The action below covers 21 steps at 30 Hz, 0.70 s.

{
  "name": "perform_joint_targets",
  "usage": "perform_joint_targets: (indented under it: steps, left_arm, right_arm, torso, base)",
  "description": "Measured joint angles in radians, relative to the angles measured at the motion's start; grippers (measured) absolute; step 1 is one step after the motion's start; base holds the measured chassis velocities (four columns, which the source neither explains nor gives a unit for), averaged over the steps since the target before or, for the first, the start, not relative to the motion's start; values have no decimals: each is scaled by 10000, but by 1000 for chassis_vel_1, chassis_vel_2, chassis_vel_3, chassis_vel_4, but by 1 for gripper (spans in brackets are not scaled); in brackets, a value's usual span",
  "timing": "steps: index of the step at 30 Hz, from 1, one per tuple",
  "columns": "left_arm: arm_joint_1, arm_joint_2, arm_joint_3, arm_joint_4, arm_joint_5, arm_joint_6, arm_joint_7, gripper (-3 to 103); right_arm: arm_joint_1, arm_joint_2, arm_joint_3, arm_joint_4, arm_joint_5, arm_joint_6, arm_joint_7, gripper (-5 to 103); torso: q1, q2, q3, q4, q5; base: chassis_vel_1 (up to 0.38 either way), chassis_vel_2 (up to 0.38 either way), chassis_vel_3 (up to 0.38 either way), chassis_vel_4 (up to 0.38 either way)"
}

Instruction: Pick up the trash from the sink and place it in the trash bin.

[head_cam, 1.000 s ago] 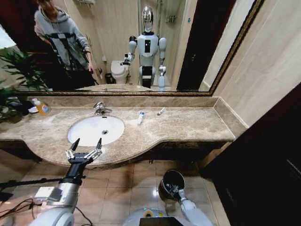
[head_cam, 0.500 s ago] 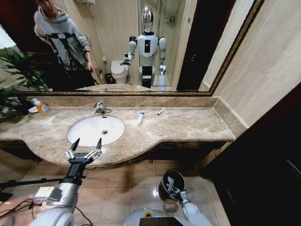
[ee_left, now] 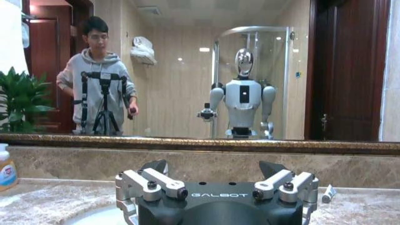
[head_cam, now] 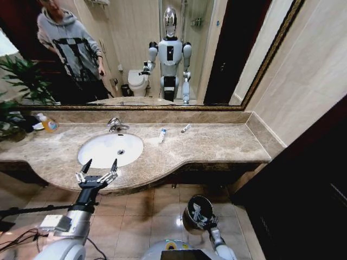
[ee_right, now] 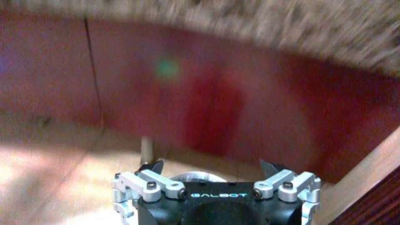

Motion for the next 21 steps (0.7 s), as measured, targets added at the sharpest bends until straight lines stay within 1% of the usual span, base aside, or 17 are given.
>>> perform_joint_targets:
  steps: [1,2,6,7,8,11,12,13,14,15,16,17,18,19,21]
  left_arm:
    - [0,0,0,0,1,0,0,100]
    - [0,0,0,0,1,0,0,100]
    - [0,0,1,0,0,0,1,100]
    - [0,0,1,0,0,0,1,100]
    - [0,0,1,0,0,0,0,100]
    - [0,0,0,-1,0,0,0,100]
    - [0,0,0,-1,0,0,0,100]
    - [0,0,0,0,0,0,0,100]
    - [0,0,0,0,0,0,0,100]
    - [0,0,0,0,0,0,0,100]
    - [0,0,0,0,0,0,0,100]
    - [0,0,0,0,0,0,0,100]
    - [0,0,0,0,0,0,0,100]
    - [0,0,0,0,0,0,0,100]
    - [0,0,1,0,0,0,0,100]
  right_arm:
    - [-569,46,46,984,175,-46,37,100]
    - [-569,46,46,984,175,-46,37,100]
    - [-2124,145,83,3649,512,-185,59,100]
    - [-2124,145,83,3649,512,-185,59,100]
    - [-2350,160,79,4105,575,-220,59,100]
    - [-2992,289,34,6087,788,-350,19,100]
    - [-2992,289,34,6087,788,-350,19,100]
    - [-3041,302,4,6363,816,-399,3,100]
    - [-3046,282,-108,7097,848,-571,-65,100]
    - [-3046,282,-108,7097,848,-571,-65,100]
    - [-2923,248,-211,7490,844,-767,-121,100]
    - [-2659,213,-350,7883,834,-1117,-237,100]
    - [-2659,213,-350,7883,834,-1117,-237,100]
    - [-2448,174,-430,8056,834,-1330,-304,100]
    - [-1528,-207,-767,8328,960,-2087,-445,100]
  torso:
    - [0,0,0,-1,0]
    - [0,0,0,-1,0]
    - [-1,0,0,-1,-2]
    - [-1,0,0,-1,-2]
    - [-1,0,0,-2,-1]
    - [-1,0,0,-1,-3]
    - [-1,0,0,-1,-3]
    - [-1,0,0,-1,-3]
    - [-1,0,0,-1,-2]
    - [-1,0,0,-1,-2]
    - [-1,0,0,-1,-3]
    - [-1,0,1,-1,-2]
    - [-1,0,1,-1,-2]
    - [-1,0,1,-1,-2]
    - [0,-1,1,0,-2]
  base:
    - [0,0,0,0]
    - [0,0,0,0]
    - [0,0,0,0]
    - [0,0,0,0]
    - [0,0,0,0]
    - [0,0,0,0]
    - [0,0,0,0]
    - [0,0,0,0]
    - [0,0,0,0]
    - [0,0,0,0]
    - [0,0,0,0]
    - [0,0,0,0]
    - [0,0,0,0]
    - [0,0,0,0]
    - [0,0,0,0]
